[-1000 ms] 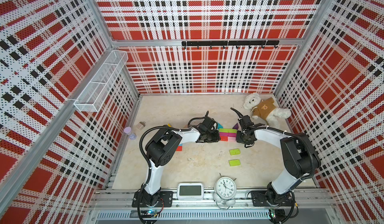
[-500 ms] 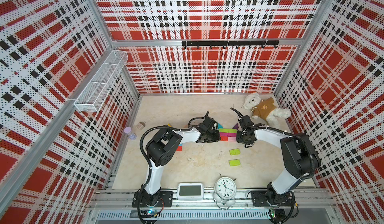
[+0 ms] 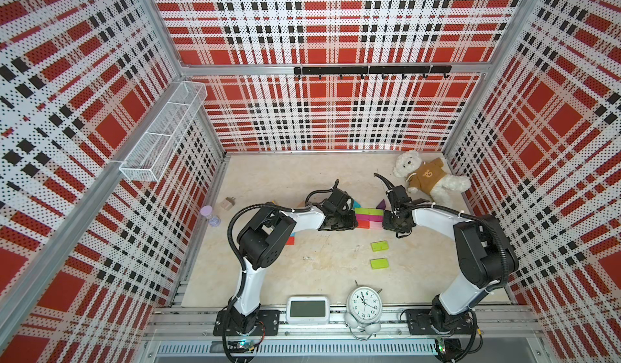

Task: Assemble a carrot with building blocks
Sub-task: Assemble the building block at the center of the board, then pick up the building block from the center of the board.

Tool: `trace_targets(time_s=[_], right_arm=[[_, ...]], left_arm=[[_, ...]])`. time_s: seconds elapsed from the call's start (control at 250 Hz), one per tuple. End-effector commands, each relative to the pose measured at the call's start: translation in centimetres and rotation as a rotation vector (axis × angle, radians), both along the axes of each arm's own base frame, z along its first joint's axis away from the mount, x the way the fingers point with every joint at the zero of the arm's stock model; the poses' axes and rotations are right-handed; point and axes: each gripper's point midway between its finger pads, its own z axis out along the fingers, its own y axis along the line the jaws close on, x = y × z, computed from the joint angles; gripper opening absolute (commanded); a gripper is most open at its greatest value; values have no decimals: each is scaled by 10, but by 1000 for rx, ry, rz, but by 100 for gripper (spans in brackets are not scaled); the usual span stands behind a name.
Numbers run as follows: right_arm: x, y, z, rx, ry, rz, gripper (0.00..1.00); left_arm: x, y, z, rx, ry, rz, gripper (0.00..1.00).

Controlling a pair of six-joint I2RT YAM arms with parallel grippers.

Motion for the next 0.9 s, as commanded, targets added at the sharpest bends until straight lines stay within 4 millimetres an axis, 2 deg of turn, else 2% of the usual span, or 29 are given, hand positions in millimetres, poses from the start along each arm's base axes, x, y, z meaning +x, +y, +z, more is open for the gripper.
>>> trace_targets(time_s=[0.0, 0.32, 0.612, 0.74, 0.896], right_arm=[[9, 2, 3, 5, -22, 6, 38], [9, 0, 11, 1, -38, -3, 38], [7, -8, 33, -9, -85, -20, 40], [-2, -9, 45, 3, -92, -13, 42], [-23, -3, 56, 50, -77, 30, 46]], left_arm=[[1, -9, 5, -14, -10, -1, 20], [3, 3, 20, -3, -29, 46, 22], [3, 10, 35, -9, -58, 68, 22], [5, 22, 49, -12, -84, 98, 22], [10, 41, 76, -46, -139, 152, 23]])
